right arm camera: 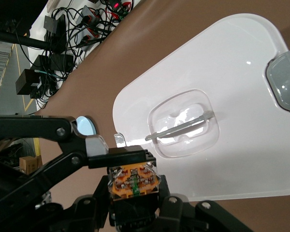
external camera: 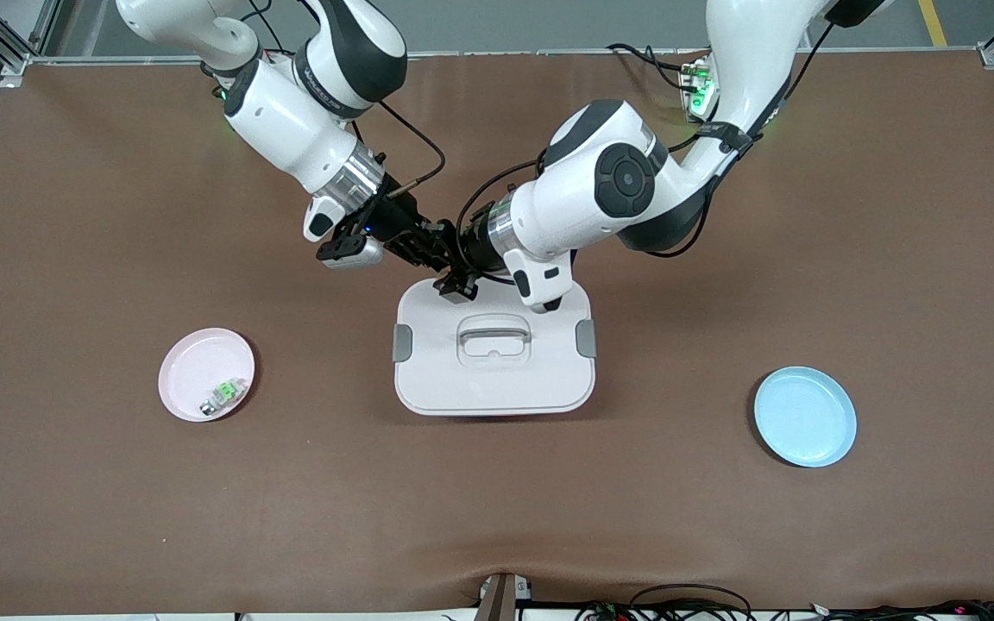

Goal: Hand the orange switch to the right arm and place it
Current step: 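Grasp the switch with the right gripper while the left gripper releases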

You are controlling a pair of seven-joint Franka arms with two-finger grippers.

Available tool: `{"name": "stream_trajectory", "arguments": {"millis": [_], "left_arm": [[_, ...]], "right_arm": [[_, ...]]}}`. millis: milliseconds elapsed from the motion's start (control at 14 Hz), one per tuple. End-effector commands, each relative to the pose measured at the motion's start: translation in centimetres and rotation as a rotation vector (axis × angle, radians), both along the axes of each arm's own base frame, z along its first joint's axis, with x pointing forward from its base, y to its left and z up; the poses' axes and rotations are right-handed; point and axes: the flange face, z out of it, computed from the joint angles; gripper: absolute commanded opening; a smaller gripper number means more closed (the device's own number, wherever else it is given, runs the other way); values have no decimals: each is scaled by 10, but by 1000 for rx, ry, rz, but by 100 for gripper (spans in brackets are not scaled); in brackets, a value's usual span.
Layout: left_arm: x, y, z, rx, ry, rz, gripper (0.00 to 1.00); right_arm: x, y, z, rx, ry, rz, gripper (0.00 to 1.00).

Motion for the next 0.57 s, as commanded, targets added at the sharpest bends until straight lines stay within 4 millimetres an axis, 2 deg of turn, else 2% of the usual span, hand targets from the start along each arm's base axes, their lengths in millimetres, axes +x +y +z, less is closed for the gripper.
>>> {"name": "stream_trajectory", "arguments": {"millis": [0, 143, 214, 357, 429, 500], "left_arm": [[-4, -3, 11, -13, 9, 5, 0], [-4, -3, 11, -14, 9, 3, 0], [-3, -3, 11, -13, 7, 3, 12], [-3, -3, 11, -12, 8, 4, 65], [-4, -3, 12, -10, 5, 1, 100], [-4, -3, 14, -11, 1, 1, 100]], "right_arm": [[2, 9, 0, 21, 14, -13, 0], [2, 10, 0, 21, 14, -11, 0], [2, 10, 1, 25, 19, -19, 0], [2, 11, 3, 35, 32, -36, 0], [2, 11, 3, 36, 33, -37, 0], [2, 11, 3, 36, 34, -38, 0]]}}
